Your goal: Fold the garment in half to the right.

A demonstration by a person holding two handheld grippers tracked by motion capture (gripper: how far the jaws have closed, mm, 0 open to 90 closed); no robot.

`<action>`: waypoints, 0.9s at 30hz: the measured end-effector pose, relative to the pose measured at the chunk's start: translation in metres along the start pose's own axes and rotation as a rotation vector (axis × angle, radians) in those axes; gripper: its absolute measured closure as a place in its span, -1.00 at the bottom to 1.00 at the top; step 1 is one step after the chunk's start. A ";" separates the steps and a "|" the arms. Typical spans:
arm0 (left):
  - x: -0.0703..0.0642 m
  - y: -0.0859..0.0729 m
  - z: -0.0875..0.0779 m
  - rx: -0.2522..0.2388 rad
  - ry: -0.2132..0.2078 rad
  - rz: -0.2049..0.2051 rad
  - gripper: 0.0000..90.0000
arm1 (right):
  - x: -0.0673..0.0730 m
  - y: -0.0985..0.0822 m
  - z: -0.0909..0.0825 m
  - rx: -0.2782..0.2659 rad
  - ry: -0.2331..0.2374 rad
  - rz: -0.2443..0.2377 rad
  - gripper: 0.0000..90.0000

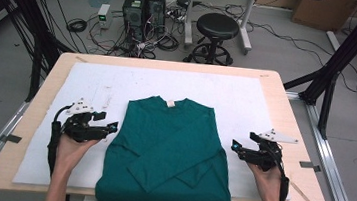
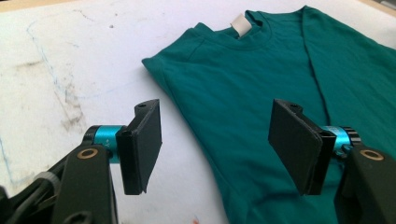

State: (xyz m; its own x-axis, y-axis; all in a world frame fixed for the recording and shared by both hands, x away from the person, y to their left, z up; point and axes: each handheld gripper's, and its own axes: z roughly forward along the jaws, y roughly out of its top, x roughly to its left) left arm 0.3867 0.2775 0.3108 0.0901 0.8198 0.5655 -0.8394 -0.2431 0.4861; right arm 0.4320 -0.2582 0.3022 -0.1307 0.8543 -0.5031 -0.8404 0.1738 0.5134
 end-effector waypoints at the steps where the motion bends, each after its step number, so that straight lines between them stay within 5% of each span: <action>1: 0.000 0.003 0.003 0.004 0.000 -0.002 -0.23 | 0.000 0.000 0.000 0.000 -0.003 -0.005 -0.52; 12: 0.006 0.038 0.053 0.128 0.012 -0.004 -0.12 | 0.003 -0.001 0.001 0.008 0.013 -0.010 -0.52; 22: 0.019 0.075 0.082 0.209 0.026 0.009 -0.12 | 0.003 -0.001 0.002 0.010 0.016 -0.012 -0.52; 27: 0.033 0.077 0.106 0.223 0.055 -0.003 -0.10 | 0.003 -0.001 0.002 0.012 0.018 -0.016 -0.52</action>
State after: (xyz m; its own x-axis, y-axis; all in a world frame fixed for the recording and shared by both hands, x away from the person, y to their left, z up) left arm 0.3816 0.2313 0.4376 0.0580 0.8460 0.5300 -0.6996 -0.3443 0.6261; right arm 0.4335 -0.2544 0.3018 -0.1264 0.8424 -0.5239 -0.8360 0.1939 0.5134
